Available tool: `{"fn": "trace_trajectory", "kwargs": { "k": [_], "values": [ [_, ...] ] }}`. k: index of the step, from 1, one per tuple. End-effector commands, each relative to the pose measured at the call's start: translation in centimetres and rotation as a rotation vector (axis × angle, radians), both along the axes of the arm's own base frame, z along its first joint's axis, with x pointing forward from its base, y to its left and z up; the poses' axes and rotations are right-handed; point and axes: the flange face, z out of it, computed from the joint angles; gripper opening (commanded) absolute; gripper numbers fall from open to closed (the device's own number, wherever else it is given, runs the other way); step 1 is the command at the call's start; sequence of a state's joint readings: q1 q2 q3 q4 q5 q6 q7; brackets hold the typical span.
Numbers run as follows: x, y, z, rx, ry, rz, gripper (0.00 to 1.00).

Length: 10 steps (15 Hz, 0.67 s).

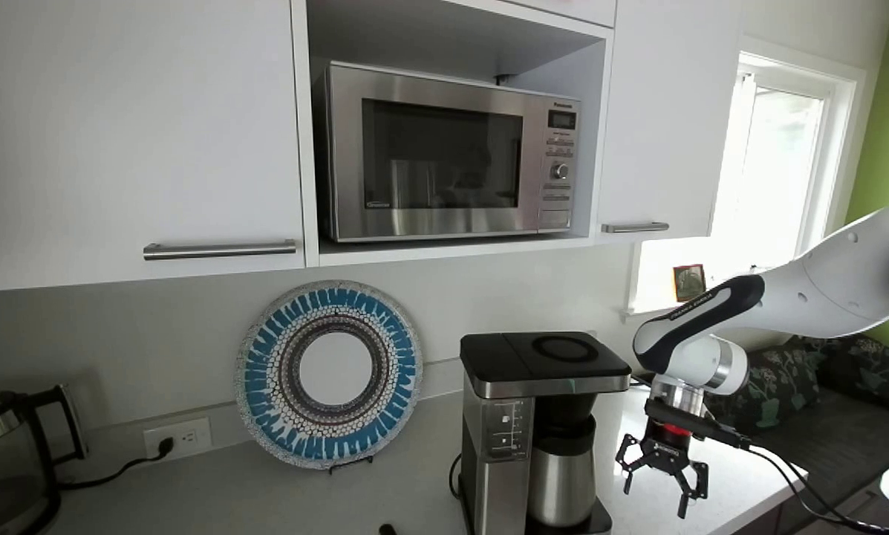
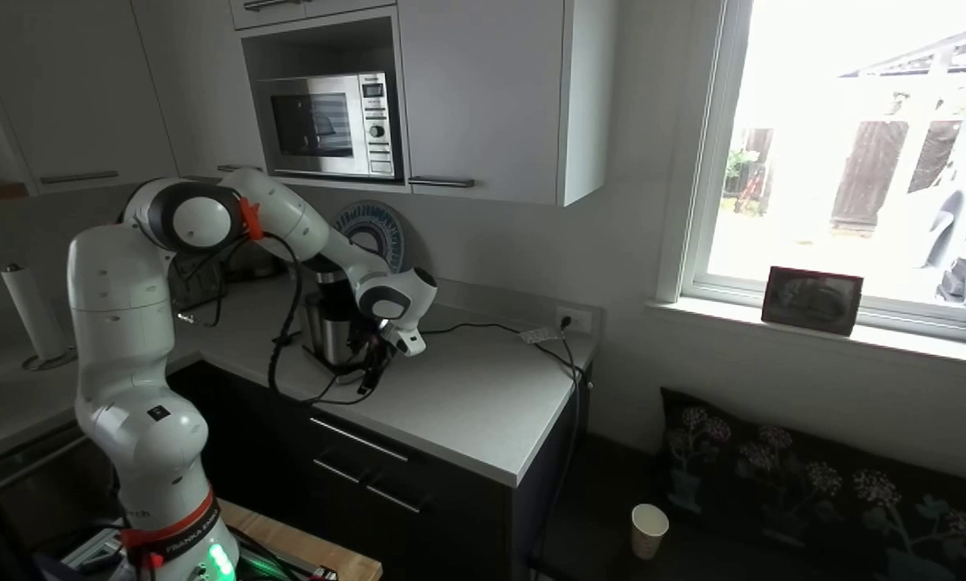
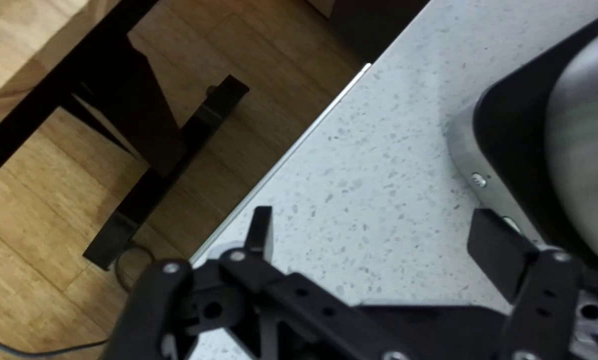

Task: Press a button on the base of the coffeemaker

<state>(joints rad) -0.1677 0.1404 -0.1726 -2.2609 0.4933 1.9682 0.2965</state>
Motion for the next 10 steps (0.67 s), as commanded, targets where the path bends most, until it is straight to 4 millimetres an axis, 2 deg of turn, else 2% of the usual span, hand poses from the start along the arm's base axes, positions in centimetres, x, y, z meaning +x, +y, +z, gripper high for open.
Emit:
{"fn": "trace_trajectory", "kwargs": {
  "k": [1,10],
  "values": [
    [0.04,0.11,-0.23,0.003,0.003,-0.001,1.0],
    [0.26,0.0,-0.03,0.0,-0.002,0.0,1.0]
  ]
}}
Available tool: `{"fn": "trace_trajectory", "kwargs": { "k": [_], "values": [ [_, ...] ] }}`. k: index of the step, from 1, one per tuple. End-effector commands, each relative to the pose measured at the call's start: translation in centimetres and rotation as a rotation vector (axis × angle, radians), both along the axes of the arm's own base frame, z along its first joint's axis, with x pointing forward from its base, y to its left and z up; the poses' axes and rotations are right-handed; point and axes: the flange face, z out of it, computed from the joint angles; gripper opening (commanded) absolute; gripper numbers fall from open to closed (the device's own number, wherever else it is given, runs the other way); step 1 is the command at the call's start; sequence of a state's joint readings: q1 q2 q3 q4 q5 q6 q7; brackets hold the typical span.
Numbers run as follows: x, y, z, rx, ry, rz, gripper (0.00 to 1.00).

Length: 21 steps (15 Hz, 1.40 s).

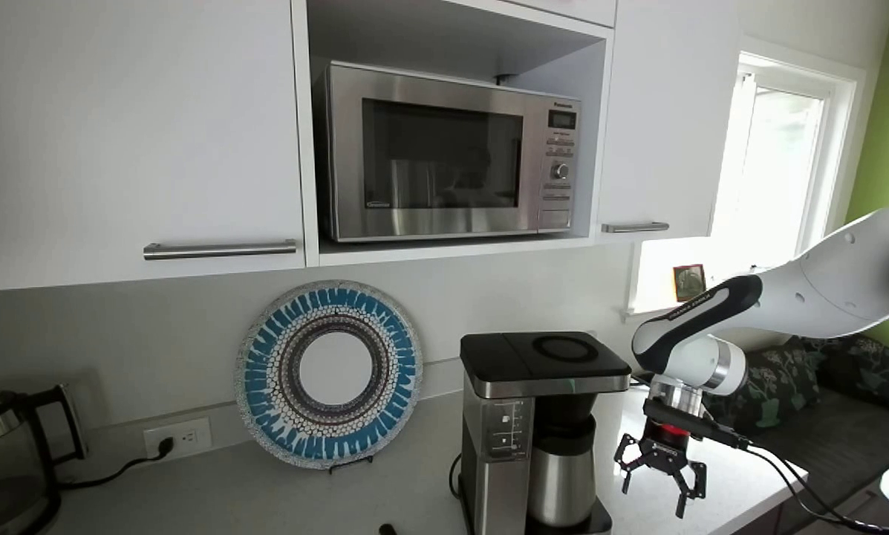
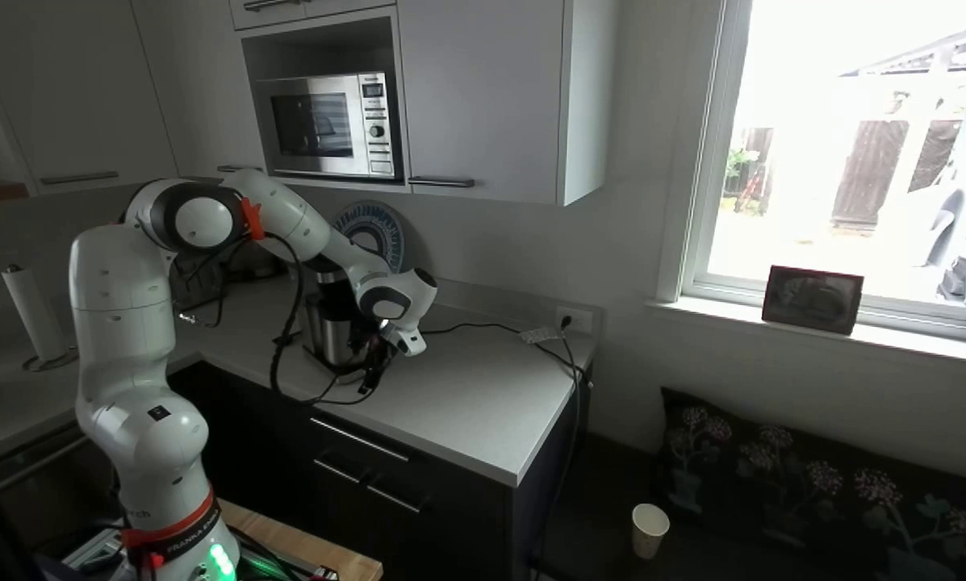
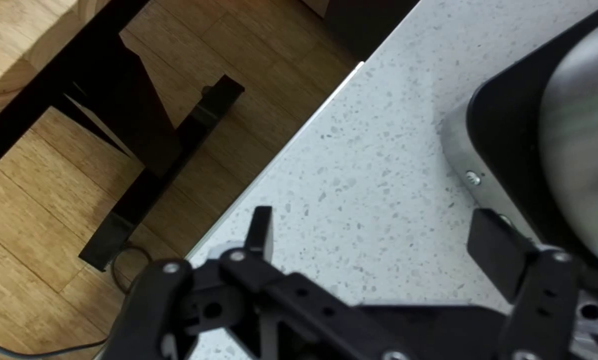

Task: Press a button on the base of the coffeemaker

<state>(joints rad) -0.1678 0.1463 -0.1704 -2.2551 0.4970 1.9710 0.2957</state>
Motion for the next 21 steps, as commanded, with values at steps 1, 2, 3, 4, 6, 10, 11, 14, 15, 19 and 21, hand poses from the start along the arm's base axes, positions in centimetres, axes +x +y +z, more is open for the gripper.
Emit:
{"fn": "trace_trajectory", "kwargs": {
  "k": [1,2,3,4,6,10,11,14,15,19,21],
  "values": [
    [0.3,-0.1,-0.4,0.0,0.009,-0.022,1.0],
    [0.4,-0.3,-0.8,-0.002,0.016,-0.037,1.0],
    [0.5,-0.6,-1.0,0.002,0.027,-0.054,1.0],
    [0.6,-0.8,-1.1,0.003,0.032,-0.078,1.0],
    [0.7,-1.3,-1.4,0.017,0.062,-0.132,1.0],
    [1.1,-2.3,-2.1,0.06,0.109,-0.244,1.0],
    [1.2,-2.4,-2.3,0.072,0.124,-0.274,1.0],
    [1.4,-2.8,-2.8,0.105,0.162,-0.35,1.0],
    [1.4,-2.9,-3.0,0.12,0.18,-0.369,1.0],
    [1.7,-3.1,-3.8,0.151,0.248,-0.463,1.0],
    [1.8,-3.0,-4.4,0.16,0.275,-0.503,1.0]
  ]
}}
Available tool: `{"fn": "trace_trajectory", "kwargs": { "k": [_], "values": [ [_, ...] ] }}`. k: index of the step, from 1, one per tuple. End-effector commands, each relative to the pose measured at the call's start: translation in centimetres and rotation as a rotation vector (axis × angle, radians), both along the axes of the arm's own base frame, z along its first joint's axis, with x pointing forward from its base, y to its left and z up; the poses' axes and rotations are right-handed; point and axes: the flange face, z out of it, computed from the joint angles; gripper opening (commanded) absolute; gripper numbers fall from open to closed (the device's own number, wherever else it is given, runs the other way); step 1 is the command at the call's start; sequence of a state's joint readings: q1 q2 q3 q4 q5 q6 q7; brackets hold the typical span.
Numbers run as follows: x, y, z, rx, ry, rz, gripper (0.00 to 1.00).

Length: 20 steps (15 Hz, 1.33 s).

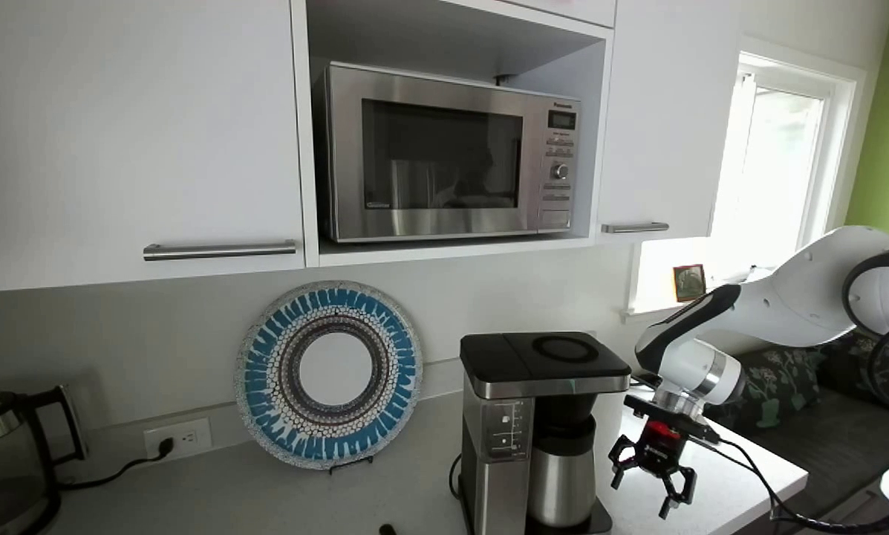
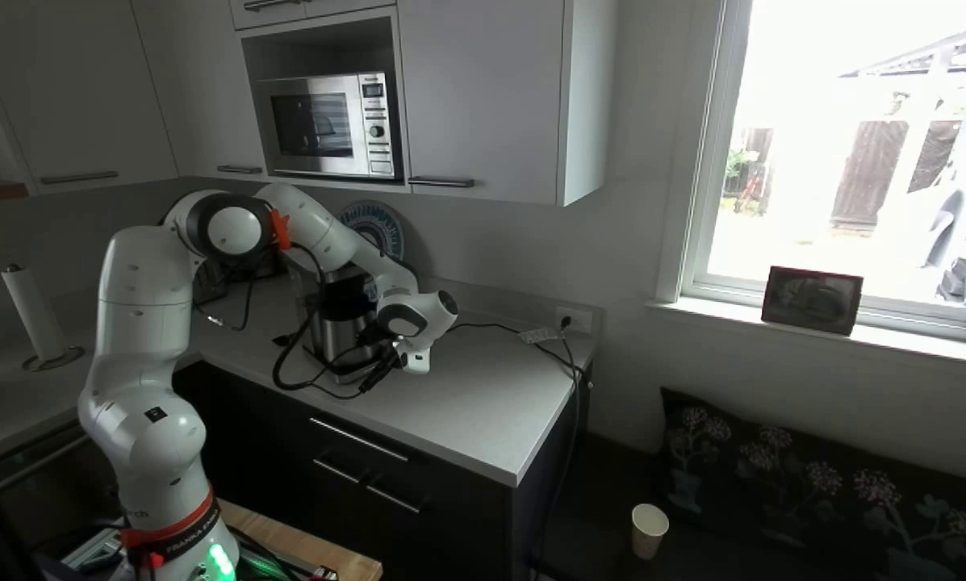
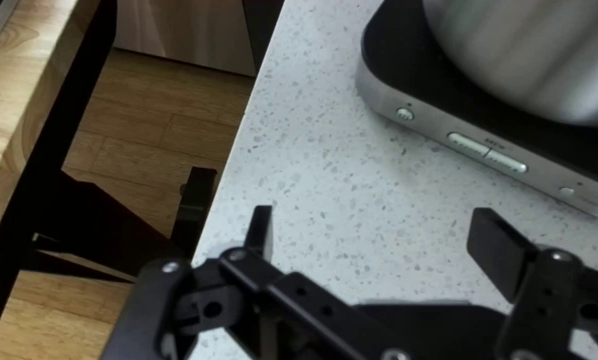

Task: Press a button on the base of the coffeemaker

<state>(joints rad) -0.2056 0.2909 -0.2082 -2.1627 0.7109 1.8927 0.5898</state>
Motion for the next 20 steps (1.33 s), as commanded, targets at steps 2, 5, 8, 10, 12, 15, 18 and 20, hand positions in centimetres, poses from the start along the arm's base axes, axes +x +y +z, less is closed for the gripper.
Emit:
{"fn": "trace_trajectory", "kwargs": {
  "k": [2,5,8,10,12,15,18,20],
  "values": [
    [0.5,-0.2,-1.3,0.051,0.063,-0.109,0.98],
    [0.4,0.2,-1.9,0.096,0.068,-0.15,0.7],
    [0.3,0.3,-2.3,0.144,0.056,-0.17,0.45],
    [0.1,0.5,-2.3,0.167,0.056,-0.173,0.3],
    [0.1,0.5,-2.4,0.177,0.06,-0.17,0.14],
    [0.0,0.5,-2.4,0.171,0.062,-0.162,0.0],
    [0.1,0.5,-2.5,0.17,0.065,-0.164,0.0],
    [0.1,0.7,-2.6,0.177,0.064,-0.161,0.0]
  ]
}}
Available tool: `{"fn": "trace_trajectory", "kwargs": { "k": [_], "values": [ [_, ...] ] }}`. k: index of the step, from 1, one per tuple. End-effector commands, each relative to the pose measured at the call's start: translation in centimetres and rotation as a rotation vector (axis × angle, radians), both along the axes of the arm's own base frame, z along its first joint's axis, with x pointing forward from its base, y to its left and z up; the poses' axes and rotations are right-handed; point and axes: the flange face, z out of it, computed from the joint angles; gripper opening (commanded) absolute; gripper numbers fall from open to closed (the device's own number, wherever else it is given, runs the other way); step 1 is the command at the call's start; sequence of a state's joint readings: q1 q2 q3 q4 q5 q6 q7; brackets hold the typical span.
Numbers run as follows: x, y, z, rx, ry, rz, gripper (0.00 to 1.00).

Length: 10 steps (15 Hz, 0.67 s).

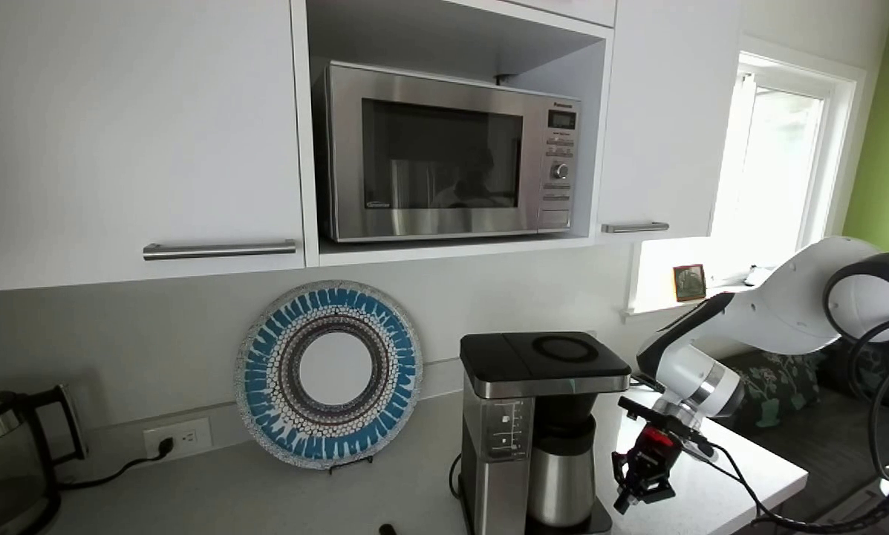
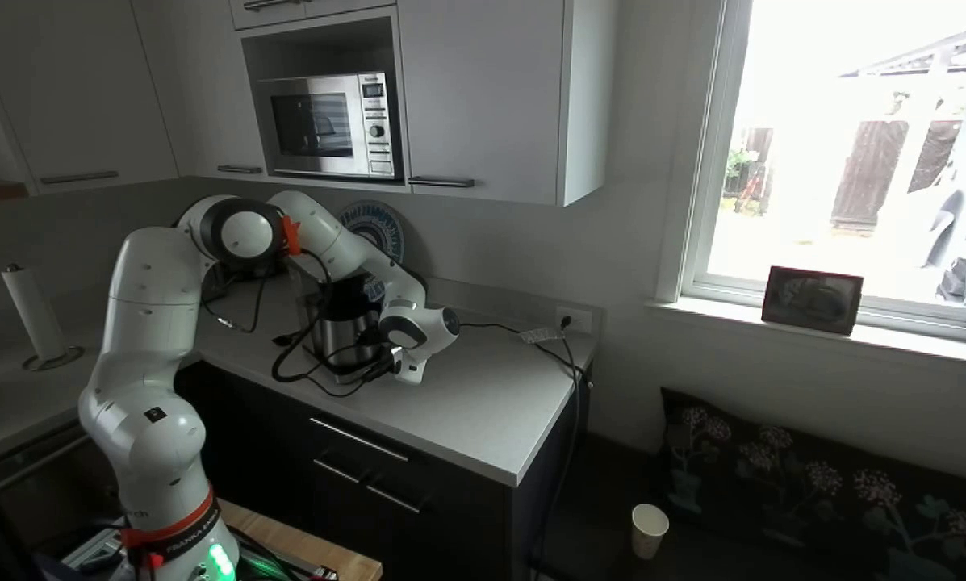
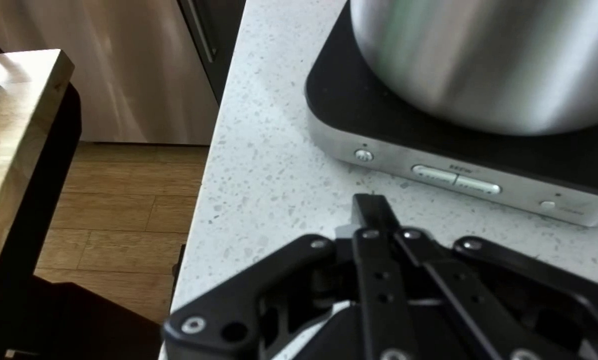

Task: Press a button on the base of the coffeemaker

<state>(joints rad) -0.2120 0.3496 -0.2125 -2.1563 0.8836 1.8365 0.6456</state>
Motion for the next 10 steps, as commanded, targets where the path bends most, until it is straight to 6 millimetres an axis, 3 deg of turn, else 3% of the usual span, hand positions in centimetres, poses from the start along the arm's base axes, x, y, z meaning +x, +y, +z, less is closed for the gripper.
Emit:
{"fn": "trace_trajectory", "kwargs": {
  "k": [1,10],
  "values": [
    [-0.1,-0.1,-0.4,0.036,-0.004,-0.002,0.0],
    [-0.8,1.1,-1.4,0.059,0.004,-0.008,0.0]
  ]
}}
